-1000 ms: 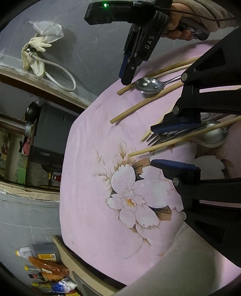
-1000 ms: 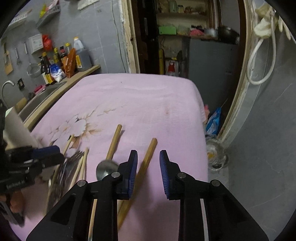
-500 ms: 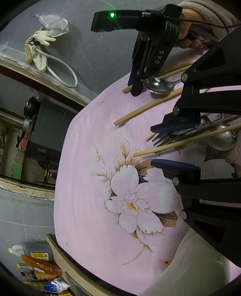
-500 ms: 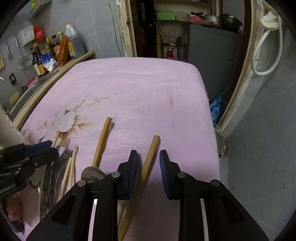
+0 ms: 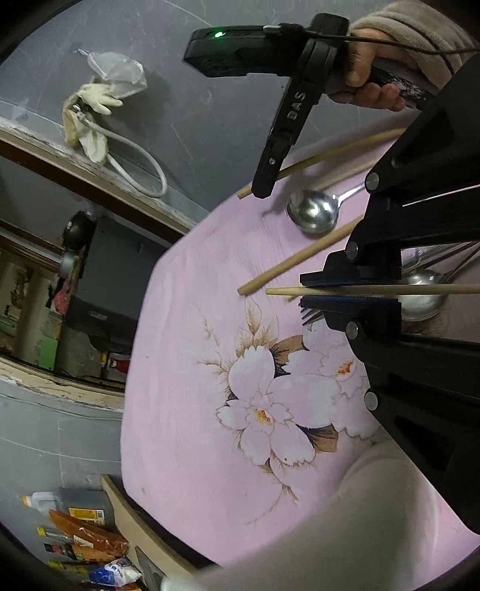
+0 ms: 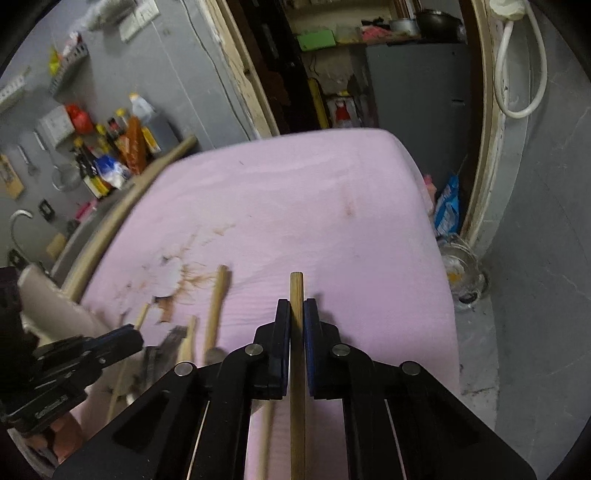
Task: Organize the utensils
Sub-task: 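Lift the chopstick with the right gripper and carry it over the white caddy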
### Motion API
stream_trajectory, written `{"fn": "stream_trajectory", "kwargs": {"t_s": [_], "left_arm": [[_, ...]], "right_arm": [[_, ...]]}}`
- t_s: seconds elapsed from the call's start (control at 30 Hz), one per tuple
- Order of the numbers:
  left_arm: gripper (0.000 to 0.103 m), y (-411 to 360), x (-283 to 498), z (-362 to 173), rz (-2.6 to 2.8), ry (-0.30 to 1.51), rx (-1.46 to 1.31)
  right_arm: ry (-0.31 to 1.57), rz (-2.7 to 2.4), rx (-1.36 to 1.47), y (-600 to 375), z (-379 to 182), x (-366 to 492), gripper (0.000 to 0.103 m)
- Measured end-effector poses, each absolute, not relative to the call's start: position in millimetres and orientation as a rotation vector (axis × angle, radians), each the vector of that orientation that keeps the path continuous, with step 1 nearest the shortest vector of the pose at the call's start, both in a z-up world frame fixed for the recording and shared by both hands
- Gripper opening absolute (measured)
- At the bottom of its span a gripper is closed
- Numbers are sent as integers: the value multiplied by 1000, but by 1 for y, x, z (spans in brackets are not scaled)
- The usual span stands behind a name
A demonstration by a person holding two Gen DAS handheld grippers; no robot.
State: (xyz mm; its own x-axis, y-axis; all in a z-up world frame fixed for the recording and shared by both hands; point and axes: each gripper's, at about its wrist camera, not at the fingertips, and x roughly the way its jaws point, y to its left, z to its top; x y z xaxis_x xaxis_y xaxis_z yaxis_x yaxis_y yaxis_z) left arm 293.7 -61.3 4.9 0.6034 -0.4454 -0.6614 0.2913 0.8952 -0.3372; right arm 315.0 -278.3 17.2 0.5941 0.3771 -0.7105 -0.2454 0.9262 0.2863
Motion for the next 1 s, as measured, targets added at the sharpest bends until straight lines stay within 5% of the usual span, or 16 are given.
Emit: {"fn": "stream_trajectory", "kwargs": {"t_s": [0.57,1.0], "left_arm": [[3,-34,202,69,-380,346,-173],[3,80,189,138,-160,104,-218]], "right_arm": [[262,509,137,-230,90,192,5],[-45,682,198,-133,171,194,5]]}}
